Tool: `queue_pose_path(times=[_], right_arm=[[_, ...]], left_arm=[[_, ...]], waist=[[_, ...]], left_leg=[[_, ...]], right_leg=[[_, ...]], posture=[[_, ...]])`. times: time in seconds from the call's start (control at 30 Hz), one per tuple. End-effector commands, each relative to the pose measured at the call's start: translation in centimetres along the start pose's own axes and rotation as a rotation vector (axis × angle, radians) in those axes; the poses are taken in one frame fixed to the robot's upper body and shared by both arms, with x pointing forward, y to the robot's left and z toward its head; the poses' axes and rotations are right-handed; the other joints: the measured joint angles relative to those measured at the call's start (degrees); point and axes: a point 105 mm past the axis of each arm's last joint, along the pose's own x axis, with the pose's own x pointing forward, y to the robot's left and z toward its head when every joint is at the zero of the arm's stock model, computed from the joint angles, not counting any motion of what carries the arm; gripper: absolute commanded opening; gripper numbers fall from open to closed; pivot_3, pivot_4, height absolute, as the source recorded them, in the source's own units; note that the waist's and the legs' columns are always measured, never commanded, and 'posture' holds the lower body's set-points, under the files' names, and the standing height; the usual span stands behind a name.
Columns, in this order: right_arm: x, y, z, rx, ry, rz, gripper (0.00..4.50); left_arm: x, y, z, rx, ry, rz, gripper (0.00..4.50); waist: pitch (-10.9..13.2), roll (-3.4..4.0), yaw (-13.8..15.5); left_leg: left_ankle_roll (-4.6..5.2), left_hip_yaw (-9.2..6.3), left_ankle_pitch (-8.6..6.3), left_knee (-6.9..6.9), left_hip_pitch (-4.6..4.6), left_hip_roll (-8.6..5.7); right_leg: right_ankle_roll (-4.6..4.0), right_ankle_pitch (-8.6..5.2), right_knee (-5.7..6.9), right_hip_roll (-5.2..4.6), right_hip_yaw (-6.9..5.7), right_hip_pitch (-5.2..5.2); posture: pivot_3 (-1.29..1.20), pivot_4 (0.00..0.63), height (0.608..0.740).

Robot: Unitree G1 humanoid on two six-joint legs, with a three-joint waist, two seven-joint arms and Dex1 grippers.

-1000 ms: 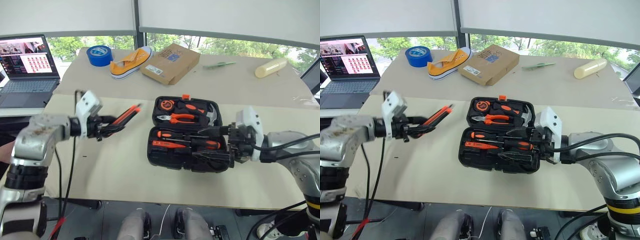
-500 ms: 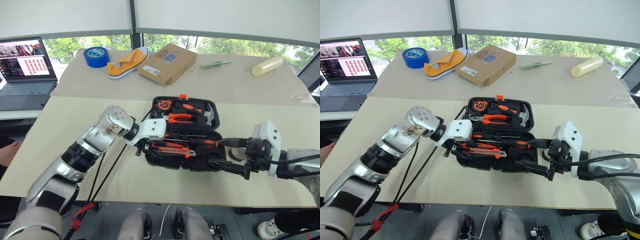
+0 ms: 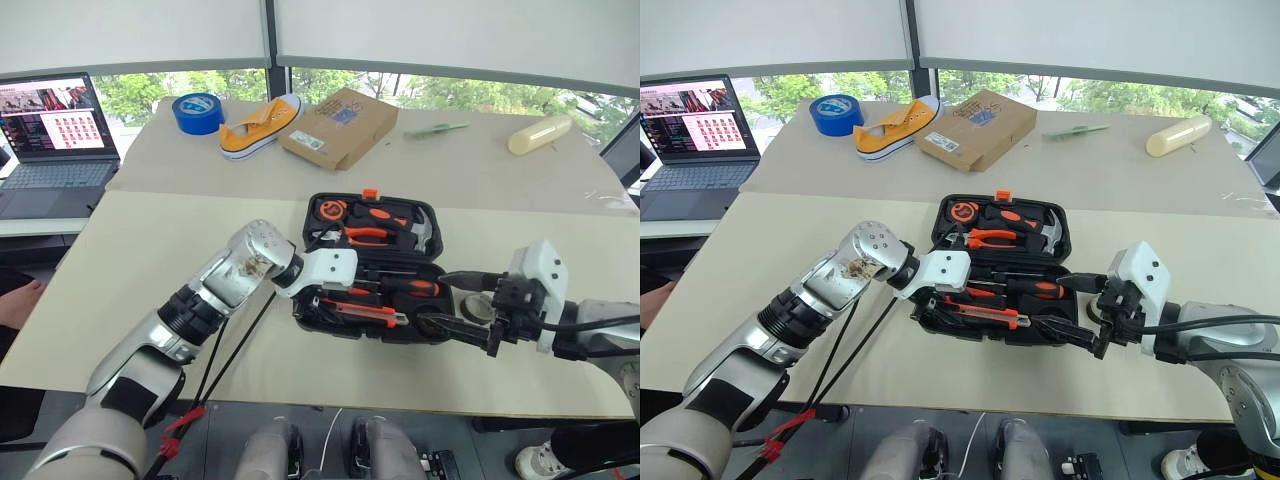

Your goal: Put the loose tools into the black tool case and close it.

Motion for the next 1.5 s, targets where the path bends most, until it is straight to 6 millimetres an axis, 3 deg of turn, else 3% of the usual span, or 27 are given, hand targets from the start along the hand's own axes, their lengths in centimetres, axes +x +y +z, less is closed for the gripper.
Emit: queue_pose_path(times=[0.03, 0.13, 0.2, 0.3, 0.33, 0.37, 0.47, 0.7, 0.73, 1.07, 1.37, 1.5], right_arm=[[0.0, -0.3, 0.7, -0.027, -0.031, -0.026, 4.5], [0.1, -0.2, 0.7, -0.022, -0.034, -0.023, 4.5], [0.2, -0.3, 0.6, -0.017, -0.035, -0.021, 4.5], [0.2, -0.4, 0.6, -0.013, -0.036, -0.021, 4.5], [0.3, -0.5, 0.6, -0.012, -0.037, -0.021, 4.5], [0.3, -0.5, 0.6, -0.012, -0.038, -0.021, 4.5], [0.4, -0.6, 0.7, -0.01, -0.042, -0.019, 4.5], [0.3, -0.6, 0.7, -0.003, -0.041, -0.023, 4.5], [0.3, -0.6, 0.7, -0.002, -0.04, -0.023, 4.5], [0.1, -0.5, 0.5, 0.009, -0.037, -0.039, 4.5], [-0.2, -0.2, 0.0, 0.022, -0.026, -0.041, 4.5], [-0.4, -0.2, -0.2, 0.027, -0.017, -0.041, 4.5]], left_arm=[[-1.0, 0.5, 1.5, -0.025, -0.053, 0.008, 3.35], [-2.1, 0.6, 2.9, -0.058, -0.11, 0.003, 4.44], [-3.2, 0.6, 3.8, -0.08, -0.154, -0.001, 4.44], [-3.6, 1.0, 3.7, -0.079, -0.153, 0.025, 4.44], [-3.4, 1.0, 3.3, -0.071, -0.142, 0.026, 3.87], [-3.1, 1.0, 2.8, -0.062, -0.126, 0.027, 3.74], [-2.2, 1.0, 1.8, -0.037, -0.098, 0.037, 2.67], [-1.6, 0.1, 1.7, -0.029, -0.119, -0.026, 0.19], [-1.5, 0.1, 1.5, -0.027, -0.108, -0.023, 0.09], [0.9, 1.0, -1.3, 0.021, 0.026, 0.017, 0.09], [0.7, 1.2, -1.4, -0.027, -0.018, 0.027, 0.09], [1.0, 1.0, -2.6, -0.049, 0.001, 0.025, 0.09]], waist=[[0.0, 0.0, 0.0], [0.0, 0.0, 0.1], [0.0, 0.0, 0.0], [0.0, 0.0, 0.0], [0.0, 0.01, 0.0], [0.0, 0.0, 0.0], [0.0, 0.0, 0.0], [0.0, 0.0, 0.1], [0.0, 0.0, 0.1], [-0.1, -0.02, 0.3], [-0.1, -0.02, 0.2], [-0.2, -0.02, 0.1]], left_leg=[[0.01, -0.02, 0.0, 0.02, -0.02, 0.0], [0.02, -0.03, -0.01, 0.03, -0.05, 0.0], [0.03, -0.05, -0.01, 0.04, -0.09, 0.0], [0.02, -0.06, 0.0, 0.05, -0.08, 0.0], [0.02, -0.06, -0.01, 0.05, -0.06, 0.0], [0.02, -0.05, -0.01, 0.04, -0.04, 0.0], [0.02, -0.04, 0.0, 0.05, -0.04, -0.01], [0.02, -0.05, 0.0, 0.07, -0.08, -0.01], [0.02, -0.04, 0.0, 0.07, -0.08, -0.01], [0.03, -0.05, 0.0, 0.07, -0.01, -0.02], [0.3, -0.18, -0.14, 0.1, 0.53, 0.03], [0.3, -0.18, -0.13, 0.1, 0.53, 0.03]], right_leg=[[0.0, 0.0, 0.0, 0.0, 0.0, 0.0], [0.0, 0.0, 0.0, -0.01, 0.0, -0.01], [0.01, 0.0, -0.01, -0.01, -0.02, -0.02], [0.01, 0.0, 0.0, -0.01, -0.01, -0.02], [0.01, 0.0, 0.0, -0.01, -0.01, -0.02], [0.01, 0.0, 0.0, -0.01, -0.01, -0.01], [0.0, 0.01, 0.01, 0.0, -0.03, -0.01], [0.0, 0.01, -0.01, 0.0, -0.04, -0.01], [0.0, 0.01, -0.01, 0.0, -0.04, -0.01], [0.0, 0.02, 0.0, -0.01, -0.04, 0.09], [0.25, -0.1, -0.07, -0.22, -0.01, 0.71], [0.04, 0.03, -0.04, -0.22, -0.02, 0.72]], posture=[[0.0, 0.15, 0.731], [0.0, 0.15, 0.731], [0.0, 0.15, 0.731], [0.0, 0.15, 0.731], [0.0, 0.15, 0.731], [0.0, 0.15, 0.731], [0.0, 0.15, 0.731], [0.0, 0.15, 0.731], [0.0, 0.15, 0.731], [0.0, 0.15, 0.731], [0.0, 0.15, 0.731], [0.0, 0.15, 0.731]])
